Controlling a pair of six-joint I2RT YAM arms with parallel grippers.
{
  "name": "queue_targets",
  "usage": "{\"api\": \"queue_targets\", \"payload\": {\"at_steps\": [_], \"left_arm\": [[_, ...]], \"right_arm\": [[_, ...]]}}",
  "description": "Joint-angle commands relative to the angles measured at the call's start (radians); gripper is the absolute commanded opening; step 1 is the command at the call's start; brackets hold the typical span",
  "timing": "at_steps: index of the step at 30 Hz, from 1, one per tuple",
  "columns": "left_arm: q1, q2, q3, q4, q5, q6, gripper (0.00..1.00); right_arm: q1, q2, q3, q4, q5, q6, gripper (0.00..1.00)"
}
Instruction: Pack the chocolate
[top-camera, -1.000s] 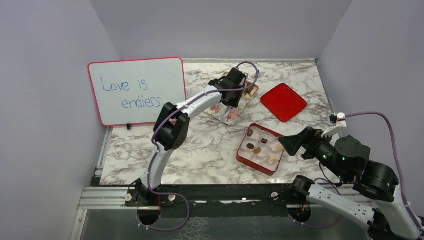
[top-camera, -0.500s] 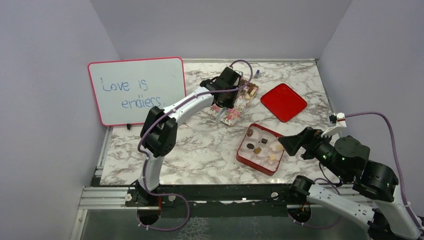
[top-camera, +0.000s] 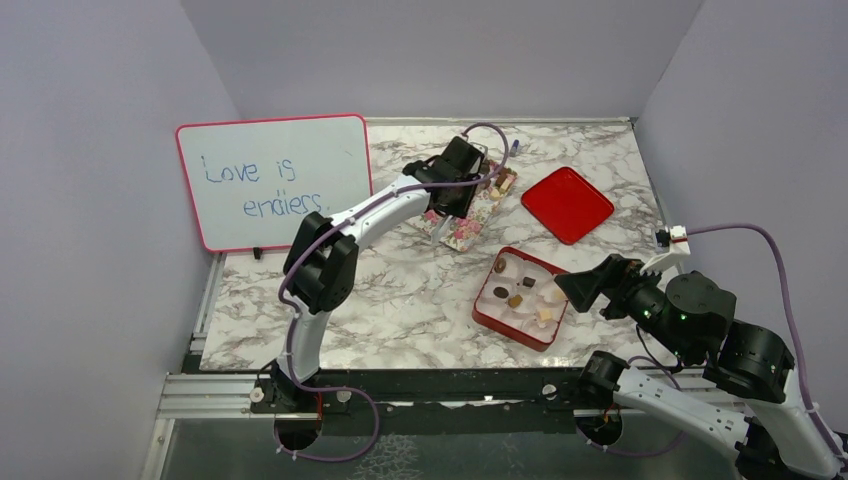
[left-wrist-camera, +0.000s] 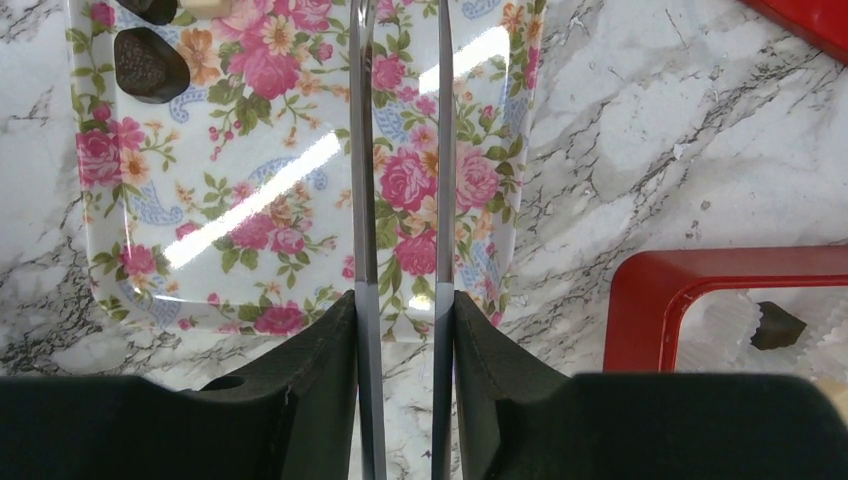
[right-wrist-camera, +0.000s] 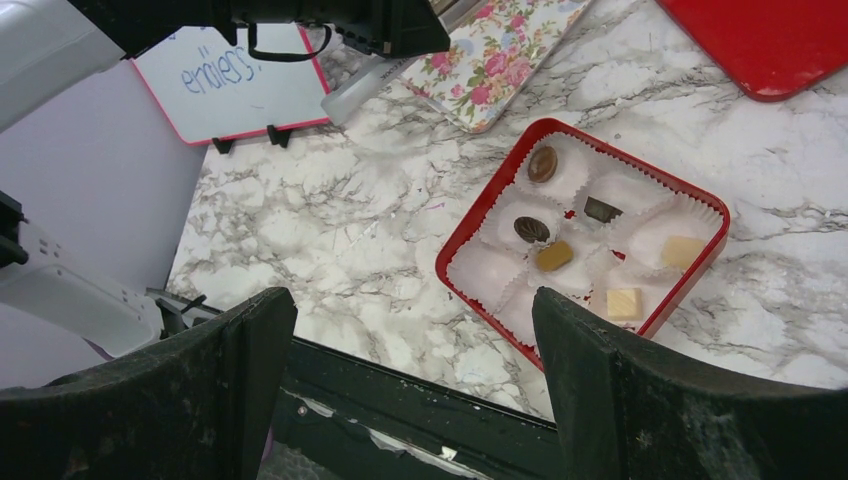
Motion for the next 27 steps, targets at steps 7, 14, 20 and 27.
{"api": "queue_targets", "payload": {"at_steps": [7, 14, 20, 27], "left_arm": [[-0.007, 0.104, 0.092, 0.039, -0.032, 0.052, 0.38], [-0.007, 0.158, 0.148, 0.037, -0.029, 0.058, 0.4], [-0.007, 0.189, 0.188, 0.038, -0.029, 0.064, 0.4], [-0.007, 0.175, 0.174, 0.036, -0.004, 0.03, 0.2]], "right_arm": [[0.007, -0.01, 0.006, 0.019, 0.023, -0.01, 0.94], [0.008, -0.007, 0.002, 0.02, 0.029, -0.01, 0.94], [0.008, 0.002, 0.011, 0.02, 0.034, -0.014, 0.94], [0.008, 0.034, 0.032, 0.01, 0.03, -0.018, 0.94]]}}
